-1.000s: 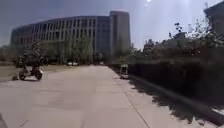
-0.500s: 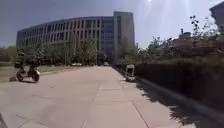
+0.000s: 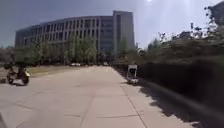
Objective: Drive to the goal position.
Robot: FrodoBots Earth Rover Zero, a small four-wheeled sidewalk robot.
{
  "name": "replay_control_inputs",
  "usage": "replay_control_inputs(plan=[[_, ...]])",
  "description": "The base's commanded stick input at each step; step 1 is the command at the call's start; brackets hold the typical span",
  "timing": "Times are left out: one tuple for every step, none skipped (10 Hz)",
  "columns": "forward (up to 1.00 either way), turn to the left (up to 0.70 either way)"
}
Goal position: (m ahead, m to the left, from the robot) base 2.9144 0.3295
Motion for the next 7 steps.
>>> replay_control_inputs(plan=[[1.00, 0.00], [1.00, 0.00], [1.00, 0.00], [1.00, 0.00], [1.00, 0.00], [1.00, 0.00], [1.00, 0.28]])
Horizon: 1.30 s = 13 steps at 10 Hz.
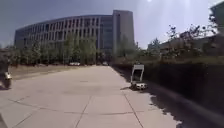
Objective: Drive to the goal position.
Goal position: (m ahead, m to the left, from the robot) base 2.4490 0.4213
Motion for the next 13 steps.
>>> replay_control_inputs(plan=[[1.00, 0.08], [1.00, 0.00], [1.00, 0.00], [1.00, 0.00], [1.00, 0.00], [1.00, 0.00], [1.00, 0.00], [1.00, 0.00], [1.00, 0.00], [1.00, 0.00], [1.00, 0.00], [1.00, 0.00], [1.00, 0.00]])
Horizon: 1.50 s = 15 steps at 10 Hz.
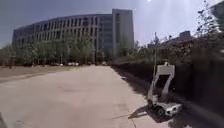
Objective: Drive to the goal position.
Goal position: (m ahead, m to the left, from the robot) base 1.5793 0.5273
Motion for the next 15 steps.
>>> replay_control_inputs(plan=[[1.00, 0.00], [1.00, 0.00], [1.00, 0.00], [1.00, 0.00], [1.00, 0.00], [1.00, 0.00], [1.00, -0.16], [1.00, -0.40], [1.00, -0.38], [1.00, 0.00], [1.00, 0.00], [1.00, 0.00], [1.00, 0.00], [1.00, 0.00], [1.00, 0.00]])
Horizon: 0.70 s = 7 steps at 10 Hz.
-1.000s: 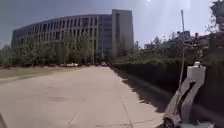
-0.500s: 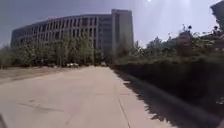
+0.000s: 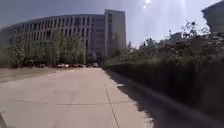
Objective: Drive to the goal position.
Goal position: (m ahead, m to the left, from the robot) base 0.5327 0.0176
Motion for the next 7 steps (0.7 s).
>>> replay_control_inputs(plan=[[1.00, 0.00], [1.00, 0.00], [1.00, 0.00], [1.00, 0.00], [1.00, 0.00], [1.00, 0.00], [1.00, 0.00]])
